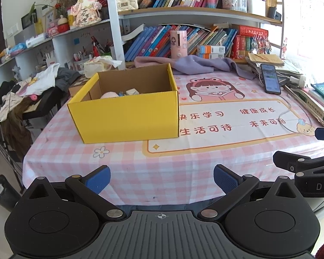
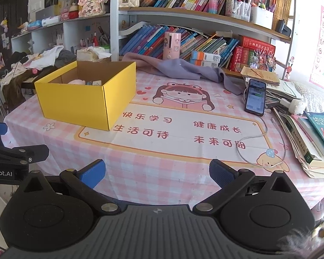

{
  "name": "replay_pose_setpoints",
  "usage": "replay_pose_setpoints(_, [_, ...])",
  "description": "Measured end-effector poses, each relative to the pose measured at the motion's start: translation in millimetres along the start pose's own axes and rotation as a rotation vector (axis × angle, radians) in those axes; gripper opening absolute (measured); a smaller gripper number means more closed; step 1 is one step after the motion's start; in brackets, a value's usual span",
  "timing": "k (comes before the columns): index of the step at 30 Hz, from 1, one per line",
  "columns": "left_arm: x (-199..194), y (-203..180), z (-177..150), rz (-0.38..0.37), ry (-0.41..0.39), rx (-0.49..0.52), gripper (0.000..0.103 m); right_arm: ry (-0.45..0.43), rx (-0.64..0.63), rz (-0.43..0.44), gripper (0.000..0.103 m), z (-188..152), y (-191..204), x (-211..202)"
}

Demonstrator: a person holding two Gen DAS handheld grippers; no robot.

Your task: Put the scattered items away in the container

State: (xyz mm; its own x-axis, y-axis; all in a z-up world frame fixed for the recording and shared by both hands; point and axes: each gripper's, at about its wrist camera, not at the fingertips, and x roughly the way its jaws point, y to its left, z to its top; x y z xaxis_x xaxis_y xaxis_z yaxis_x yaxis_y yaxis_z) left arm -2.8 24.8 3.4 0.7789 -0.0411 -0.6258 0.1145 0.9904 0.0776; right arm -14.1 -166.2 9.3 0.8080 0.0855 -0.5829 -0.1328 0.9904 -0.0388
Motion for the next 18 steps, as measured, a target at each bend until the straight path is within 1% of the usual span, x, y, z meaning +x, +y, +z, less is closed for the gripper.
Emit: replay_pose_setpoints(18, [7.5,3.4,1.2,-0.021,0.016,-0.011,0.103,0.006,-0.003,-0.004,0.103,0.8,0.3,1.2])
